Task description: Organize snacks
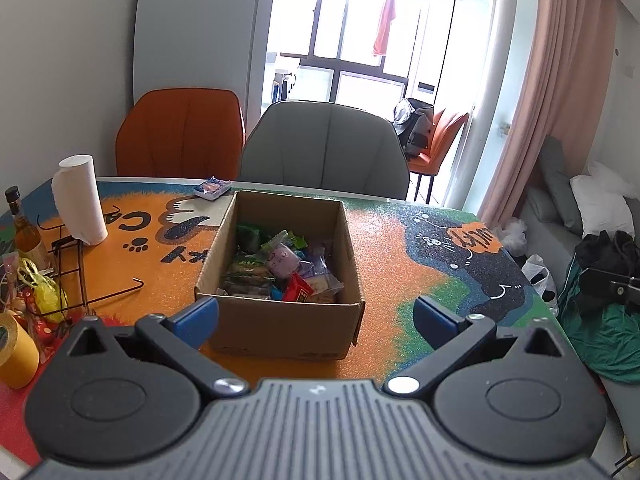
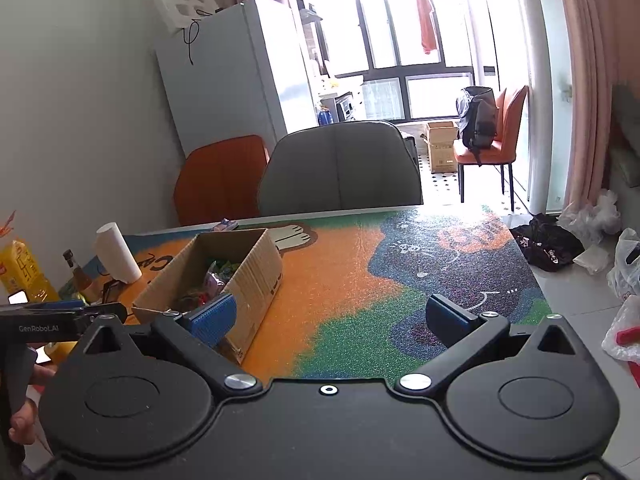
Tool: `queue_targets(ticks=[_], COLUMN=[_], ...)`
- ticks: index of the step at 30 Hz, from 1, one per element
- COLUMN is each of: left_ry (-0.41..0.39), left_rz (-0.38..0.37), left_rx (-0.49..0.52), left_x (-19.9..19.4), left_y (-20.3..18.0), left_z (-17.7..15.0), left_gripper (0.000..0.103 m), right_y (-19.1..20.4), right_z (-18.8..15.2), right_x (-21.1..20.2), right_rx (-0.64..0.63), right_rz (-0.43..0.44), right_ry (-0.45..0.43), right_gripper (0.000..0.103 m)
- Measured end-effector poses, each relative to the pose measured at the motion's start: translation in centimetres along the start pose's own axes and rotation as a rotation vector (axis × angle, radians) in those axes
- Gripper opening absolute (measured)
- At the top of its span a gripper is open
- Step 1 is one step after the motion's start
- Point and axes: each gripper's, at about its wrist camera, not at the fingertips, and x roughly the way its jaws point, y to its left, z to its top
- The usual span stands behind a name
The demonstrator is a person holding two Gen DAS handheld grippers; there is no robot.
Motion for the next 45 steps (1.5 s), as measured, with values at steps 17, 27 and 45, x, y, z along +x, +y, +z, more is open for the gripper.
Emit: queue_targets(ticks=[17, 27, 45], left_ry=[0.007, 0.015, 0.033], left_rz=[0.005, 0.004, -0.011], left_rx=[0.005, 0.013, 0.017], left_x=[-0.04, 0.1, 0.59], left_y=[0.12, -0.06, -0.29], left_z=[-0.1, -0.36, -0.67], left_gripper=[0.103, 0.103, 0.103], right_y=[0.0, 0.31, 0.34], right_z=[0.14, 0.21, 0.05], right_x=[-0.15, 0.1, 0.33], right_rx=[-0.012, -0.021, -0.037], right_rz=[0.003, 0.006, -0.018], right_ry=[0.008, 0.014, 0.033], right_gripper=[0.103, 0.103, 0.103])
